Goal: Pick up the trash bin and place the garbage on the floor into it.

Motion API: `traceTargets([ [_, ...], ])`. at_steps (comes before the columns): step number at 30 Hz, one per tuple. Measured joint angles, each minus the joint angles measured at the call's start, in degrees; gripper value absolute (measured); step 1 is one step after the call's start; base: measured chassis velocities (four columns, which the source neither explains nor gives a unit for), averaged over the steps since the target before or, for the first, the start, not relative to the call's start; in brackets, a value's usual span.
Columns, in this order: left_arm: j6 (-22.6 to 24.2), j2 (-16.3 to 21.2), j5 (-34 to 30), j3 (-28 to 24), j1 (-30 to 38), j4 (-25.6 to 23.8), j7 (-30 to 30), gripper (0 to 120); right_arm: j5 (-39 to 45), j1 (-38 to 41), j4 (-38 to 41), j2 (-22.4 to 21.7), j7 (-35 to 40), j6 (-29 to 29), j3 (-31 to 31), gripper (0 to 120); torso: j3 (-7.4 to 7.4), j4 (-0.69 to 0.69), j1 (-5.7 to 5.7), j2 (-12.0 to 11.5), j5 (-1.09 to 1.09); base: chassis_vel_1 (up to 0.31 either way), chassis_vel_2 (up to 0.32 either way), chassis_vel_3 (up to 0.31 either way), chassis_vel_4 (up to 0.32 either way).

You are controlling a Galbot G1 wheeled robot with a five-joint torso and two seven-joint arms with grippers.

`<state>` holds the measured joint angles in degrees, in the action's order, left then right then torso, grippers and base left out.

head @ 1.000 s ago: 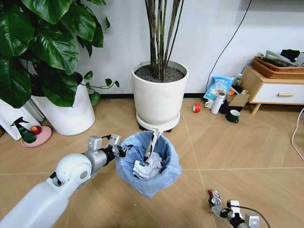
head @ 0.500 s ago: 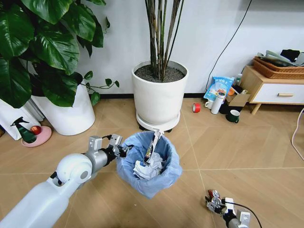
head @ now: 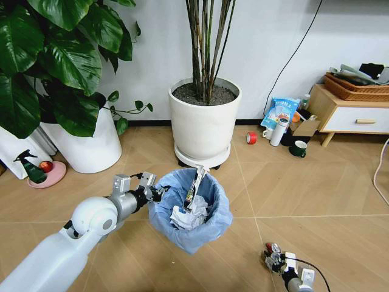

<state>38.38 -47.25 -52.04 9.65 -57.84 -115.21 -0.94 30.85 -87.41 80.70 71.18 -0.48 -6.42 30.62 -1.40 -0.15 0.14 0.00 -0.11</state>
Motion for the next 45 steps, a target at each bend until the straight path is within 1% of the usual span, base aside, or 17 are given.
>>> traceTargets([
  [2,-0.1,0.0,0.1,0.0,0.0,0.0,0.0,1,0.2,0.0,0.0,0.1,0.2,0.0,0.1,43,0.0,0.0,0.0,0.0,-0.01,0.0,0.0,0.0,0.0],
  [3,-0.1,0.0,0.1,0.0,0.1,0.1,0.0,1,0.2,0.0,-0.1,0.2,0.4,0.0,0.2,43,0.0,0.01,0.0,0.0,-0.01,0.0,0.0,0.0,0.0],
  [13,-0.2,0.0,0.1,0.1,0.2,0.0,0.1,1,0.1,-0.3,0.2,0.5,0.6,0.5,0.6,43,0.0,0.0,0.0,0.0,0.02,0.0,0.0,0.0,0.0],
  [18,-0.2,0.2,0.1,0.3,0.0,-0.2,0.0,1,-0.2,-1.4,4.8,-1.1,0.6,1.1,2.6,43,0.0,0.0,0.0,0.0,0.01,0.0,0.0,0.0,0.0],
  [24,-0.1,-0.4,0.1,-0.2,0.3,0.2,-1.6,1,-0.7,-1.4,14.1,-5.2,1.0,2.0,5.4,43,0.0,0.01,0.0,0.0,0.0,0.0,0.0,0.0,0.0],
  [25,-0.1,-0.4,0.1,-0.2,0.3,0.2,-1.6,1,-0.7,-1.4,14.1,-5.2,1.0,2.0,5.4,43,0.0,0.01,0.0,0.0,0.0,0.0,0.0,0.0,0.0],
  [27,-0.1,-0.4,0.1,-0.4,0.5,0.3,-1.8,1,-0.9,-1.3,18.1,-6.7,1.3,2.1,6.1,43,0.0,0.0,0.0,0.0,0.02,0.0,0.0,0.0,0.0],
  [29,0.0,-0.3,0.1,-0.8,0.9,0.6,-1.9,1,-0.9,-1.4,24.6,-9.7,2.0,2.0,6.4,43,0.0,0.01,0.0,0.0,-0.01,0.0,0.0,0.0,0.0],
  [31,0.0,-0.3,0.0,-0.8,0.9,0.6,-1.9,1,-0.9,-1.4,25.1,-9.9,2.1,1.9,6.4,43,0.0,0.01,0.0,0.0,-0.01,0.0,0.0,0.0,0.0],
  [32,0.1,-0.3,0.0,-1.1,1.2,0.7,-2.1,1,-0.6,-1.5,29.1,-11.7,2.8,1.5,5.8,43,0.0,0.01,0.0,0.0,0.0,0.0,0.0,0.0,0.0],
  [33,0.1,-0.3,0.0,-1.1,1.2,0.7,-2.1,1,-0.6,-1.5,29.1,-11.7,2.8,1.5,5.8,43,0.0,0.01,0.0,0.0,0.0,0.0,0.0,0.0,0.0],
  [35,0.2,-0.2,-0.1,-1.7,1.6,1.0,-2.3,1,0.8,-0.9,35.3,-14.9,4.0,0.1,4.1,43,0.0,-0.01,0.0,0.0,0.01,0.0,0.0,0.0,0.0],
  [37,0.4,-0.4,-0.2,-2.2,2.2,1.5,-2.5,1,3.4,1.9,40.8,-18.3,6.1,-1.8,1.2,43,0.0,0.0,0.0,0.0,-0.02,0.0,0.0,0.0,0.0],
  [38,0.4,-0.4,-0.2,-2.2,2.2,1.5,-2.5,1,3.4,1.9,40.8,-18.3,6.1,-1.8,1.2,43,0.0,0.0,0.0,0.0,-0.02,0.0,0.0,0.0,0.0],
  [42,0.8,-0.4,-1.0,-3.1,3.1,2.1,-2.9,1,10.0,8.8,45.9,-23.4,7.6,-4.4,-4.4,43,0.0,0.02,0.0,0.0,-0.01,0.0,0.0,0.0,0.0],
  [43,0.8,-0.4,-1.0,-3.1,3.1,2.1,-2.9,1,10.0,8.8,45.9,-23.4,7.6,-4.4,-4.4,43,0.0,0.02,0.0,0.0,-0.01,0.0,0.0,0.0,0.0],
  [45,1.0,-0.8,-1.7,-4.0,4.2,2.9,-2.9,1,15.4,13.2,48.0,-26.9,7.0,-5.9,-8.1,43,0.0,0.01,0.0,0.0,0.0,0.0,0.0,0.0,0.0],
])
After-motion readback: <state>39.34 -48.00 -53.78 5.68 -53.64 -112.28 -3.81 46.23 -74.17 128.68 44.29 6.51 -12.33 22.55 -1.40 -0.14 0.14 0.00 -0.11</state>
